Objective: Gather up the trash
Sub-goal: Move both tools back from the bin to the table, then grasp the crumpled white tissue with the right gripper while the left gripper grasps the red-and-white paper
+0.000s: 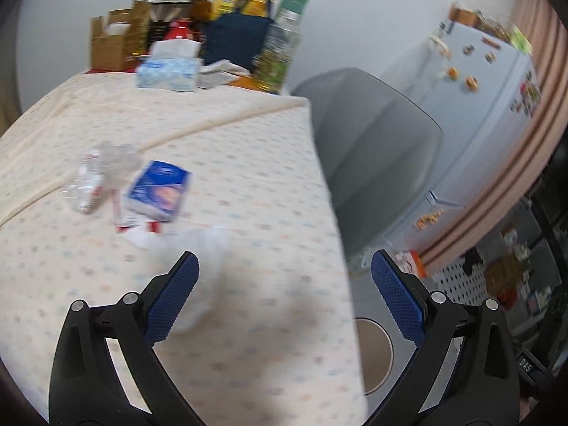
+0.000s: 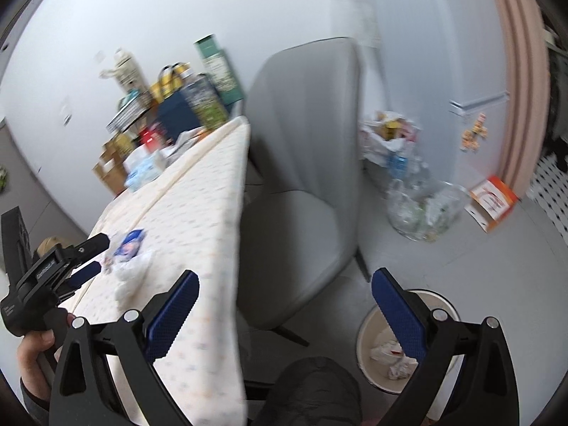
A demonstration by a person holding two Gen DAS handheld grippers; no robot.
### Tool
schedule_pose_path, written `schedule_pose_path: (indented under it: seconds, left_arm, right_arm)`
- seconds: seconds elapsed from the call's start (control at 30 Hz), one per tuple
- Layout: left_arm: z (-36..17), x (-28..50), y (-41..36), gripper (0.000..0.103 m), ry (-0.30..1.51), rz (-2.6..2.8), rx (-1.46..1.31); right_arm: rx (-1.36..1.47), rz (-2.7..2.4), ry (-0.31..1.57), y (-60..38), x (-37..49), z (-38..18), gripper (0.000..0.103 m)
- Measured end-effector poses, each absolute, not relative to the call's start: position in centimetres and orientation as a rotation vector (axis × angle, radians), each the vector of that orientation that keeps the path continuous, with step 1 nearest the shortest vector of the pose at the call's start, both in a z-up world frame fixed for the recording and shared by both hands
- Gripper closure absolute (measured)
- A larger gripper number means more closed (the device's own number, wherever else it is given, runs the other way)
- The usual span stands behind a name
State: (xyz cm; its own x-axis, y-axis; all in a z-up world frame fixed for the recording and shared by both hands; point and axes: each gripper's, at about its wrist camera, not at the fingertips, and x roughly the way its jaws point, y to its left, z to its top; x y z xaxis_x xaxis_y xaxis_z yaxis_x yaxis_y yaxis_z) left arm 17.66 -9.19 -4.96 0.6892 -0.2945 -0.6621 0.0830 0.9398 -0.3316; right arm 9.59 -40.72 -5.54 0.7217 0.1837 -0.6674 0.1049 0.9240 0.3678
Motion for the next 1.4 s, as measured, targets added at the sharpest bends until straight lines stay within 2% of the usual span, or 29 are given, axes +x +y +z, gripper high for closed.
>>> schedule_pose_path:
  seconds: [0.2, 0.47, 0.8, 0.93, 1.03, 1.1, 1.13, 1.2, 1.4]
  left_arm:
    - [-5.1, 17.3, -3.9, 0.007, 0.763, -0.150, -0.337]
    - [-5.7, 16.6, 2.1, 0.027, 0.758, -0.084, -0.416]
    - [-7.5, 16.0, 7.1, 0.041, 0.771, -0.021, -0.474]
    - [-8.3, 16.3, 7.9, 0.049, 0.790, -0.011, -0.483]
    - [-8.8, 16.6, 8.1, 0.050, 0.802, -0.010, -0.484]
    - [-9.0, 16.8, 7.9, 0.050, 0.809, -0.013, -0.476]
    - [-9.1, 17.0, 7.7, 0.050, 0.812, -0.014, -0.470]
    - [-9.4, 17.4, 7.3, 0.050, 0.823, -0.017, -0.455]
    - [-10.1, 18.8, 5.6, 0.050, 0.855, -0.037, -0.412]
  right_arm:
    - [0.359, 0.140, 0.790, -35.2, 11.7, -4.7, 0.014]
    - [0.297, 0.256, 0.838, -28.3, 13.8, -4.8, 0.027]
    - [0.220, 0.356, 0.913, -20.4, 16.5, -6.4, 0.044]
    - [0.199, 0.369, 0.954, -17.9, 18.0, -7.9, 0.053]
    - [0.189, 0.373, 0.989, -16.4, 19.2, -9.2, 0.061]
    - [0.182, 0.382, 1.018, -15.6, 19.9, -10.2, 0.074]
    - [0.181, 0.389, 1.035, -15.3, 20.2, -10.6, 0.089]
    - [0.183, 0.388, 1.040, -15.3, 20.4, -11.0, 0.096]
    - [0.218, 0.370, 1.014, -17.6, 19.9, -10.3, 0.099]
